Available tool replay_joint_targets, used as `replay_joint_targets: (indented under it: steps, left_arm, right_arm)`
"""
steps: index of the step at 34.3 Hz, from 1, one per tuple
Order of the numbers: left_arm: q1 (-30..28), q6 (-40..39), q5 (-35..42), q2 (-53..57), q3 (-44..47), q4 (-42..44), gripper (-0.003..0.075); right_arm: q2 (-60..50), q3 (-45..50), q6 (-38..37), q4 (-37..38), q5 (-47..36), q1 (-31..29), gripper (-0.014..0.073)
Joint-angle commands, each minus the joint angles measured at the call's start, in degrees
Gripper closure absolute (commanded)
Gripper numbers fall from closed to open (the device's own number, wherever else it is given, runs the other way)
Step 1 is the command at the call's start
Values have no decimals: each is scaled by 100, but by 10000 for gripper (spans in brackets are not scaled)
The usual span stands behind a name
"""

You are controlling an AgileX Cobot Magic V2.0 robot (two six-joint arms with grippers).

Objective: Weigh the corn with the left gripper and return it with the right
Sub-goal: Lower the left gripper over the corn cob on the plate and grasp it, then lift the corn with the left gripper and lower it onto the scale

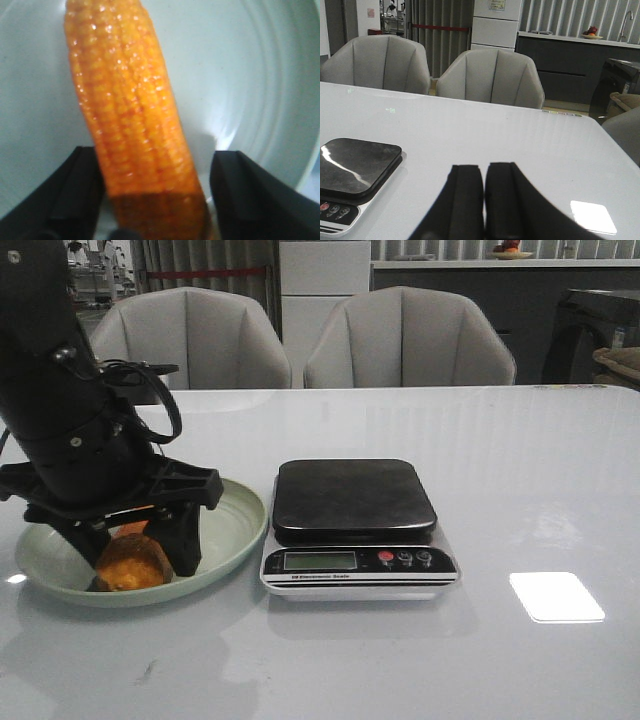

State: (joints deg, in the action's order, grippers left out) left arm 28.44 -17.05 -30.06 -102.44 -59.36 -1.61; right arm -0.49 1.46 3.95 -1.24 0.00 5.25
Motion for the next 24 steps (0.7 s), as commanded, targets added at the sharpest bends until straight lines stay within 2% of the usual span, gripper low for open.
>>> replay_joint_targets:
  steps: [1, 3, 10, 24]
  left_arm:
    - [49, -11, -58, 239, -473, -81, 503]
    - [49, 0, -189, 239, -726, -81, 607]
    - [281, 32, -416, 239, -1715, -132, 596]
    - [1105, 32, -96, -578, -2542, -734, 589]
  right_arm:
    - [-115, 61, 58, 23, -482, -33, 400]
    - [-115, 61, 58, 23, -482, -33, 400]
    - [-115, 61, 58, 23, -482, -33, 400]
    - [-115, 61, 58, 23, -482, -33, 400]
